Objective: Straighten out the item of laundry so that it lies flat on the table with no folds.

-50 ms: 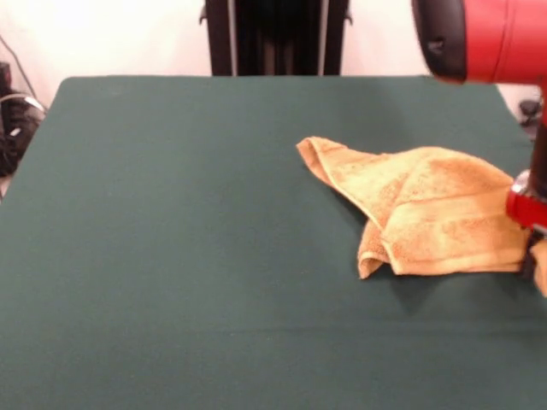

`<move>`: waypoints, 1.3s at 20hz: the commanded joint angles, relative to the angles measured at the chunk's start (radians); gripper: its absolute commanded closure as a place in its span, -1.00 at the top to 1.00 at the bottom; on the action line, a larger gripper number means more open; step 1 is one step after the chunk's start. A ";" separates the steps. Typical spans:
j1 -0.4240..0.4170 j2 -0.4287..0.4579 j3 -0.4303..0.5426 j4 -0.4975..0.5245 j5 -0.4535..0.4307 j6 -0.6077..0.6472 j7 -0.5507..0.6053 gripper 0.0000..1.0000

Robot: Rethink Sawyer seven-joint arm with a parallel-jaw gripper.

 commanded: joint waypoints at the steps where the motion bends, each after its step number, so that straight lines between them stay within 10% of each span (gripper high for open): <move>1: -0.019 0.099 -0.019 -0.038 -0.049 -0.077 0.153 1.00; 15: -0.184 -0.012 0.116 0.043 -0.098 -0.009 -0.065 1.00; 26: -0.259 -0.109 0.211 0.170 -0.157 0.061 -0.016 1.00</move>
